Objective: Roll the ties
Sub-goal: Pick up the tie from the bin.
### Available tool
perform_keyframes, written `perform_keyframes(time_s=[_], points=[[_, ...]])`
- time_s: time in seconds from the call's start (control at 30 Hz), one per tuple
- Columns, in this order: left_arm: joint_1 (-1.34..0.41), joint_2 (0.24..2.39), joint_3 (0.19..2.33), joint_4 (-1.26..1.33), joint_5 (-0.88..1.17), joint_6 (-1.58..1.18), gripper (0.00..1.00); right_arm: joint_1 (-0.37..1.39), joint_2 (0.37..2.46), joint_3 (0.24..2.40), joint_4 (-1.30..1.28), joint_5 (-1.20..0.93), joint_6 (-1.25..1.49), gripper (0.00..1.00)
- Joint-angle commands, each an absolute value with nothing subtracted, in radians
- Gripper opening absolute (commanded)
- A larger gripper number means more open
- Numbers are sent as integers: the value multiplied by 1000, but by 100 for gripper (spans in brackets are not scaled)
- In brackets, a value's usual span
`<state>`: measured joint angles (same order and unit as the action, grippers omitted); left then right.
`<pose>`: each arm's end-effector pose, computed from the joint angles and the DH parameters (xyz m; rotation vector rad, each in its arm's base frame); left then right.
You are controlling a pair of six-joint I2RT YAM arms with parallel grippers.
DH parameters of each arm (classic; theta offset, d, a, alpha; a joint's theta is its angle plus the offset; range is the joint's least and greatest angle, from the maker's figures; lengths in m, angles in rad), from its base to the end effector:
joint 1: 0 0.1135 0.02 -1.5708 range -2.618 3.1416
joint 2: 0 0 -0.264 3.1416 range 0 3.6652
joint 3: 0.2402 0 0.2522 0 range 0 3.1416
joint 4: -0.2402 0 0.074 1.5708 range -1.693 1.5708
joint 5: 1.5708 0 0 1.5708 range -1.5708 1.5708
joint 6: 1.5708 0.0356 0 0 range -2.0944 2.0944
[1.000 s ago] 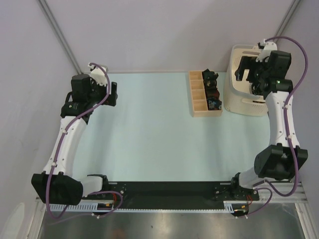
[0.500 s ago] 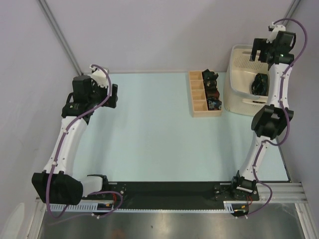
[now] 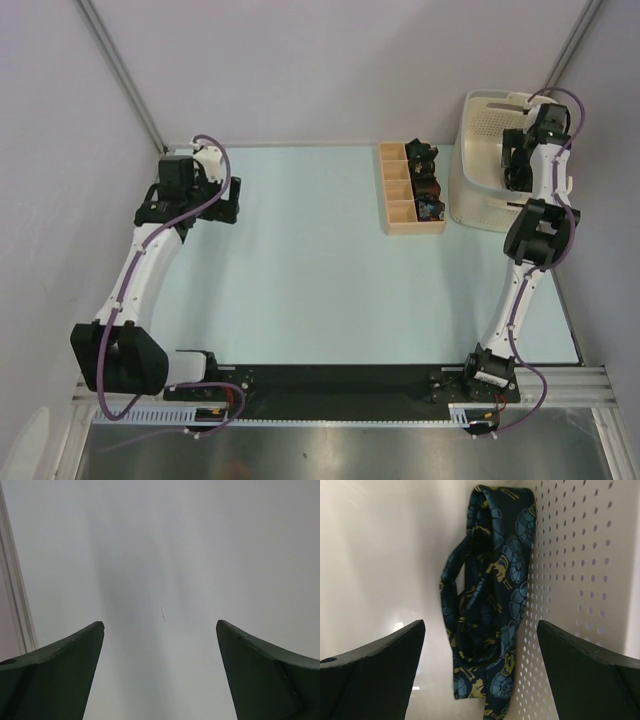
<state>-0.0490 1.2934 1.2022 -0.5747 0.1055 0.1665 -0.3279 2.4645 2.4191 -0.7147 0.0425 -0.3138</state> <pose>0.2826 -0.0176 0.3373 0.2970 2.2130 -0.0540 0.5227 -0.1794 0.2522 0.0382 2.3593 -0.3669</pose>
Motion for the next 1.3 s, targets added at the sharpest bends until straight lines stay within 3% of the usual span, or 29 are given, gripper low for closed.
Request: perform_keyframes(time_s=[0.0, 0.33, 0.43, 0.53, 0.6, 0.73, 1.27], points=[[-41, 1312, 1233, -587, 75, 176, 99, -344, 2516, 2408, -657, 92, -347, 100], [-41, 1347, 1266, -614, 57, 195, 99, -356, 2588, 2387, -666, 75, -359, 100], [-41, 1362, 1301, -632, 48, 199, 99, -357, 2612, 2402, -666, 32, -365, 90], [-41, 1371, 1322, -646, 41, 209, 99, -357, 2629, 2419, -658, 25, -353, 70], [-41, 1373, 1331, -653, 37, 213, 100, -357, 2641, 2427, -655, 18, -342, 41], [-41, 1371, 1350, -661, 22, 221, 99, -356, 2628, 2457, -664, -18, -330, 2], [-41, 1345, 1338, -626, 81, 192, 100, -290, 2005, 2442, -482, -274, 41, 0]])
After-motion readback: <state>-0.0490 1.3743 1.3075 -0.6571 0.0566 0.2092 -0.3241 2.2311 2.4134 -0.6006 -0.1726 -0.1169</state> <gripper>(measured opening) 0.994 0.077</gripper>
